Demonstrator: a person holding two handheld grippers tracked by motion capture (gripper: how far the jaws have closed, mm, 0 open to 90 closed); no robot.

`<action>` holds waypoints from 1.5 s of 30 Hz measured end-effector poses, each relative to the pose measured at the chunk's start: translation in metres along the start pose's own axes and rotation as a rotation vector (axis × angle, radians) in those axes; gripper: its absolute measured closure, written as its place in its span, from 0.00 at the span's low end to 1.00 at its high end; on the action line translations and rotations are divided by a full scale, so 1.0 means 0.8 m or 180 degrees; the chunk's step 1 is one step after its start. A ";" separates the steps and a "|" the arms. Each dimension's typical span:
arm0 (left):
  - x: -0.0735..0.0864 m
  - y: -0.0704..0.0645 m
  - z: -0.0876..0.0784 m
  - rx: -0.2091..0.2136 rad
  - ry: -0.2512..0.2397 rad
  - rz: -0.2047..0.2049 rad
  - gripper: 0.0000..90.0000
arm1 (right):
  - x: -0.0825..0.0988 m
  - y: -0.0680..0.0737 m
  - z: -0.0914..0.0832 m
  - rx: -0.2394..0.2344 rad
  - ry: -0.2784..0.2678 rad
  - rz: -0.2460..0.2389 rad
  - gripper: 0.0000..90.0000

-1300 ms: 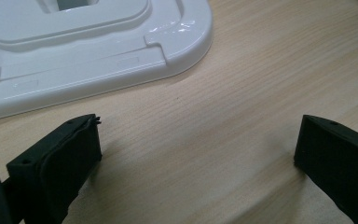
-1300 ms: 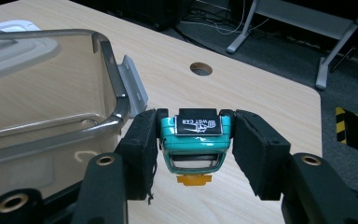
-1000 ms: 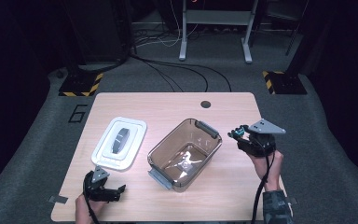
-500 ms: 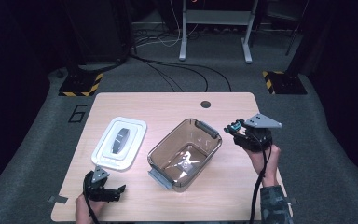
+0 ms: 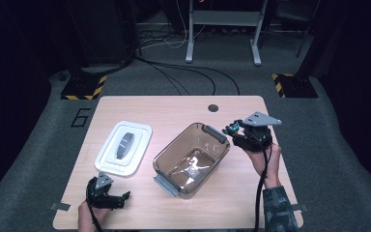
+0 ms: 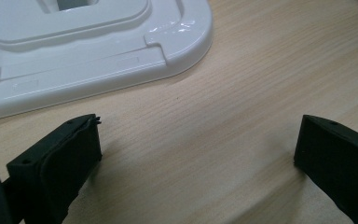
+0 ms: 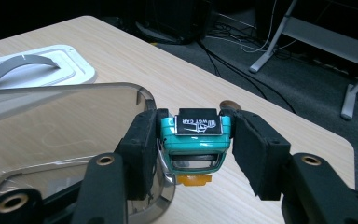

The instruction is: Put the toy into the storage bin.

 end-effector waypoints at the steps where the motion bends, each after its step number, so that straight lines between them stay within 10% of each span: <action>1: 0.000 0.000 0.000 0.0000 0.0000 0.0000 0.00 | 0.000 0.000 0.000 0.0000 0.0000 0.0000 0.56; 45: 0.000 0.000 0.000 -0.0011 -0.0011 0.0001 0.00 | -0.043 0.060 0.089 -0.0536 0.0525 -0.0289 0.56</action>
Point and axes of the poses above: each handheld gripper's, and its own axes: z roughly forward along the jaws, x roughly out of its underside, y roughly to its left, the point moved 2 cm from there along z, roughly forward along the jaws, and after that the axes turned 4 degrees about y, right-handed, at the moved point
